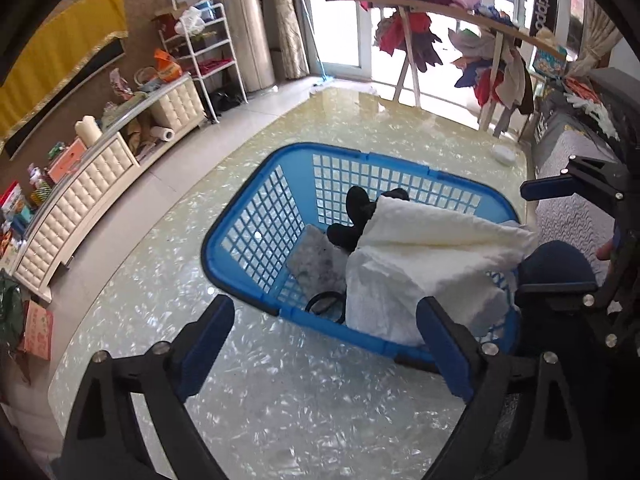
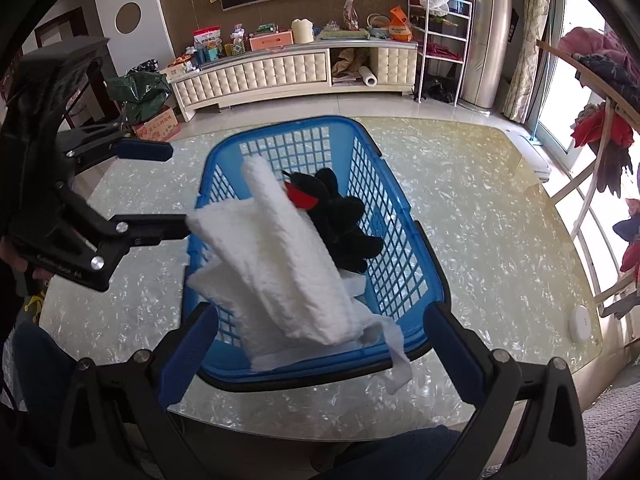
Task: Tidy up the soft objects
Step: 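Withdraw both tools up and back from the basket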
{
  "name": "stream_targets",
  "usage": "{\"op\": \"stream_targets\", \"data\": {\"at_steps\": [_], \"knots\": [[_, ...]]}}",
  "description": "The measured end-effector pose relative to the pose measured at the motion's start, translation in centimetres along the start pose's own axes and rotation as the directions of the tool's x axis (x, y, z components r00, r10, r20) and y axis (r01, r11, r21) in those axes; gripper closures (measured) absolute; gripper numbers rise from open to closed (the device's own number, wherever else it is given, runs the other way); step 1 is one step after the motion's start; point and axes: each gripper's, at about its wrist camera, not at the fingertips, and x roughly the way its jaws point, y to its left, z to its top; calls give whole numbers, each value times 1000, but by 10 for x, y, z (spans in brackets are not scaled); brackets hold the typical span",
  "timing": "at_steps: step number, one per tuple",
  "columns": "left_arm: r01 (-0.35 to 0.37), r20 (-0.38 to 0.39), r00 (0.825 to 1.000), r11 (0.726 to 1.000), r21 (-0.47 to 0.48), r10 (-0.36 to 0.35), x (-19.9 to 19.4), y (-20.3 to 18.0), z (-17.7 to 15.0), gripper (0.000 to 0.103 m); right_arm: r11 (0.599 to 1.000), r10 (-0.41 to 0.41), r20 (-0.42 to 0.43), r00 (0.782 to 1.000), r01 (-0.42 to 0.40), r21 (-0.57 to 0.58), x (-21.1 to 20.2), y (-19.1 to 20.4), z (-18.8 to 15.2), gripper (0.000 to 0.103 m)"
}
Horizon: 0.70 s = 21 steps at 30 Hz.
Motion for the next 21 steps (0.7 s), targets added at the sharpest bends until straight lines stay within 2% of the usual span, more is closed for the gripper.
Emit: {"op": "stream_targets", "data": {"at_steps": [9,17,21], "knots": [[-11,109,994,991,-136,26,-45,-5,-29,12,999,-20,77,997,18,30,-23,16,3,0],[-27,215,972,954,-300,95,-87,2,-58,12,999,-22,163,986,16,38,-42,44,5,0],[-27,238,965,943,-331,111,-100,1,-72,12,999,-32,193,981,27,28,-49,62,4,0]]}}
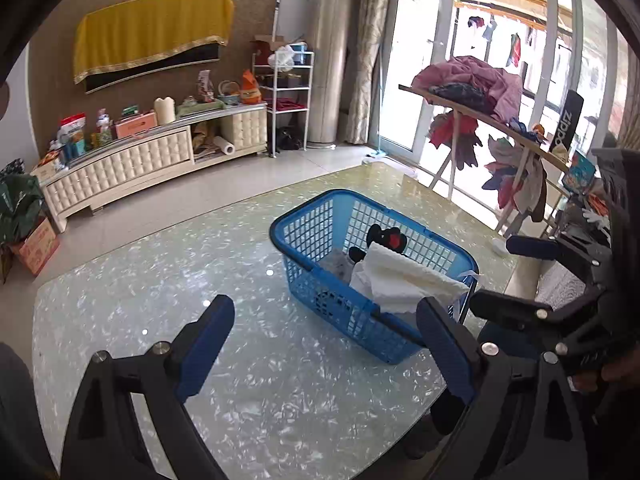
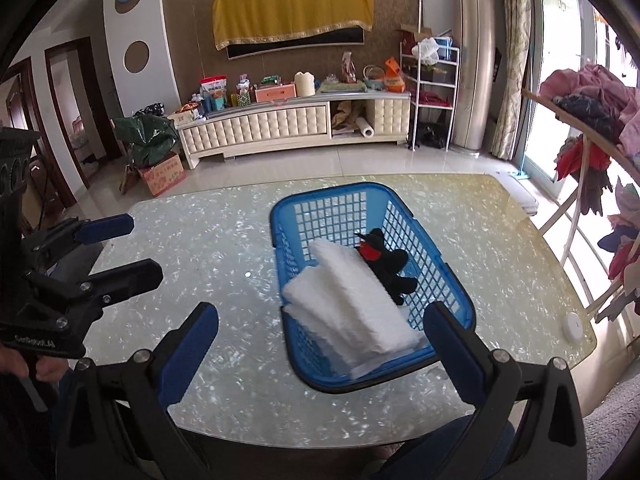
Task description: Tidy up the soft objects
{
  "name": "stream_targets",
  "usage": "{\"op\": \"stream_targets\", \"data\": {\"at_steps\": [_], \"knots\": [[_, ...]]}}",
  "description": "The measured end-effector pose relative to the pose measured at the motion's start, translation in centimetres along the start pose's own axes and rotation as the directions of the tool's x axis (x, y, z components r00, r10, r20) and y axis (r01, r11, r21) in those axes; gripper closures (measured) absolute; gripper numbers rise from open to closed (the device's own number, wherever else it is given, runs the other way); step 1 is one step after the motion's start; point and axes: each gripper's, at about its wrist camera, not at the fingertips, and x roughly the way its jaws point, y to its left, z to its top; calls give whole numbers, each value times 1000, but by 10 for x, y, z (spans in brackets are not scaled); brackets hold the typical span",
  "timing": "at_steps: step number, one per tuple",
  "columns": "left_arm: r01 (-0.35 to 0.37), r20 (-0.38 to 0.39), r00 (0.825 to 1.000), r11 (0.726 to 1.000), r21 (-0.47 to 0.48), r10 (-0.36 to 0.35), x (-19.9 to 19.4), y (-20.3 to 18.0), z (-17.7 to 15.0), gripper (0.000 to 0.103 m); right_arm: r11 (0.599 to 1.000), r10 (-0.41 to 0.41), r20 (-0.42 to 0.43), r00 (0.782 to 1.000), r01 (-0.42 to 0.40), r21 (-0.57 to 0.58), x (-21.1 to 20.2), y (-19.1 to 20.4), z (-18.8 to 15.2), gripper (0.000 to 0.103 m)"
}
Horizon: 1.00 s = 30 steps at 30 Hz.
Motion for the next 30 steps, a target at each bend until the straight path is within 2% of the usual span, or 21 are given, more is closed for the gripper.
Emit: {"op": "stream_targets", "data": {"at_steps": [4,7,15,21,30], "knots": [[-10,22,1000,1000,-26,10,-9,3,-10,12,1000,-22,27,999,22,-18,-5,16,-5,0],[-15,35,999,999,-41,17,-14,4,-17,12,996,-80,62,995,82,-37,-11,23,-9,0],[-28,33,999,998,-48,29,-20,7,-28,12,985,-163,111,980,168,-39,-14,28,-10,0],[-15,27,999,998,-69,17,-22,12,-34,12,978,-195,105,975,201,-50,-11,28,-14,0],[-1,20,1000,998,-65,2,-21,8,-37,12,976,-204,94,975,209,-52,-13,31,-20,0]]}}
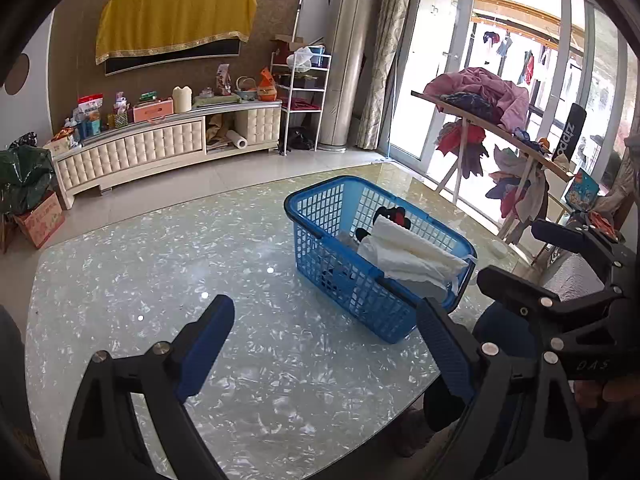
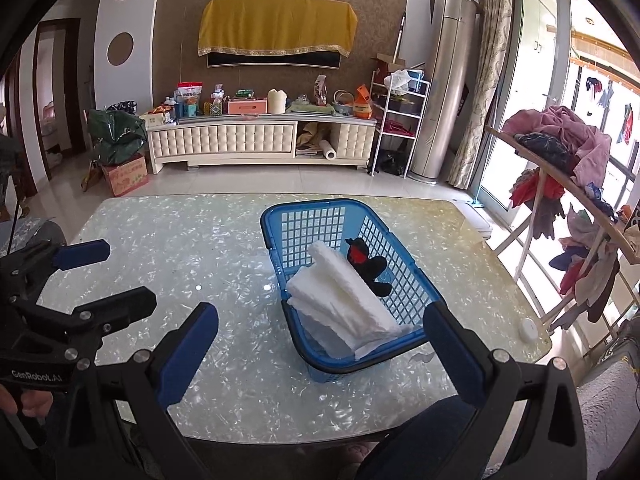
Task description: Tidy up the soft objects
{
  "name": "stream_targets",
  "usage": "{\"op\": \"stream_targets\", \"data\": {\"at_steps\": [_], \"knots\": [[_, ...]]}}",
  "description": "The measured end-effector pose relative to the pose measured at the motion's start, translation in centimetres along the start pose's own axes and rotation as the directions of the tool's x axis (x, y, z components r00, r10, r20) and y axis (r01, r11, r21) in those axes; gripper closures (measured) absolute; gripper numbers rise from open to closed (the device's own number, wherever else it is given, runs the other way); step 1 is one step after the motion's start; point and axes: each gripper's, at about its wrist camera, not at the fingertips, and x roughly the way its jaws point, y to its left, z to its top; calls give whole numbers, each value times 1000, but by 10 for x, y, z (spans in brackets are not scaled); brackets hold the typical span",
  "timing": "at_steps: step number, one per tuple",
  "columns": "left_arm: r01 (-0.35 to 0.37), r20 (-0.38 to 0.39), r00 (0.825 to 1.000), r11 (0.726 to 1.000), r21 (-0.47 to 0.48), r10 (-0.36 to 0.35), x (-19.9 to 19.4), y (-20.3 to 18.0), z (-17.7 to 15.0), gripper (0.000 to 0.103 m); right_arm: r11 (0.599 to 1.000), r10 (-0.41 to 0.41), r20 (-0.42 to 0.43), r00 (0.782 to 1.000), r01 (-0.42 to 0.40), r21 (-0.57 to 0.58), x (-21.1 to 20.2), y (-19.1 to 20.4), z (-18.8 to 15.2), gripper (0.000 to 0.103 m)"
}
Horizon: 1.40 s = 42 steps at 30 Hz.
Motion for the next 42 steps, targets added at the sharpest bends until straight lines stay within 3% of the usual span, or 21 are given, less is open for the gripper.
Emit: {"op": "stream_targets", "data": {"at_steps": [42], "knots": [[4,0,1000,1000,-31,-4,2,0,-2,12,999,24,-26,999,-24,-24,0,0,1,0]]}}
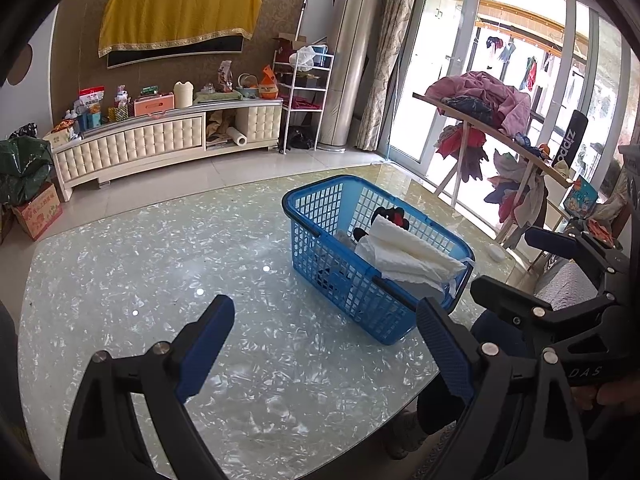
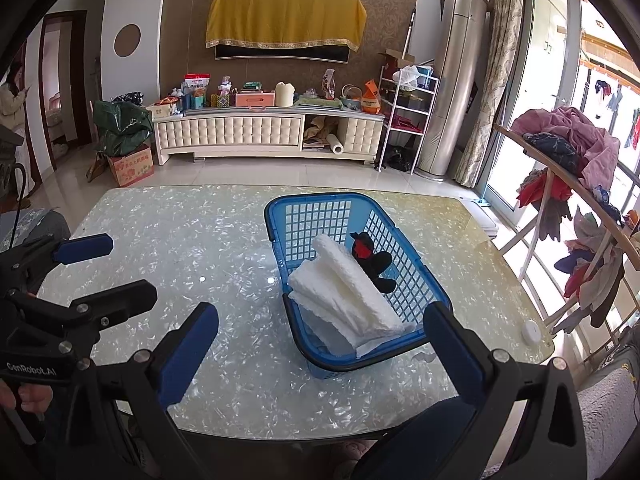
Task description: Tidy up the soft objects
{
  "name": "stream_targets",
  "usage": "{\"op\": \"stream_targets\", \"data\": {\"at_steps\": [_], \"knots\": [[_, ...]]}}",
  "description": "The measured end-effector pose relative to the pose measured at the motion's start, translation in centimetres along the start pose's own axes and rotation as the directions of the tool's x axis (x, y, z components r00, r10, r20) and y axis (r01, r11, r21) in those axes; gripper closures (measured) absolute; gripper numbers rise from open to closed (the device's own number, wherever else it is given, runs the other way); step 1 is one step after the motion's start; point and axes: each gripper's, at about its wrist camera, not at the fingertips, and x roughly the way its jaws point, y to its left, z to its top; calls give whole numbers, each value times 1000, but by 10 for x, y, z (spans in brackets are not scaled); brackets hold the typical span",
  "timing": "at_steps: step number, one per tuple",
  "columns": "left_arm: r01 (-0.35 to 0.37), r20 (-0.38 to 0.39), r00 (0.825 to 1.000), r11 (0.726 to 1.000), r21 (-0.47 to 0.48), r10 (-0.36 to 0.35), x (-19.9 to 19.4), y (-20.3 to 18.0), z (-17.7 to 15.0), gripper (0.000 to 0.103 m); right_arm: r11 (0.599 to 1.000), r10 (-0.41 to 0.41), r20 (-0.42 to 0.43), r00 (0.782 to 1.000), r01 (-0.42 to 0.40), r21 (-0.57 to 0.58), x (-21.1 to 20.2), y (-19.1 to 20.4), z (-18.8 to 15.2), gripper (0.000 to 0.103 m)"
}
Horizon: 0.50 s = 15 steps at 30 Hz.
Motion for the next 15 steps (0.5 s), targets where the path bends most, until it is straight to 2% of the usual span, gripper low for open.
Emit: {"op": "stream_targets", "data": {"at_steps": [15], "knots": [[-8,-8,1000,1000,-2,8,3,0,-2,12,1000,7,-7,1000,-8,-5,1,-2,1,0]]}}
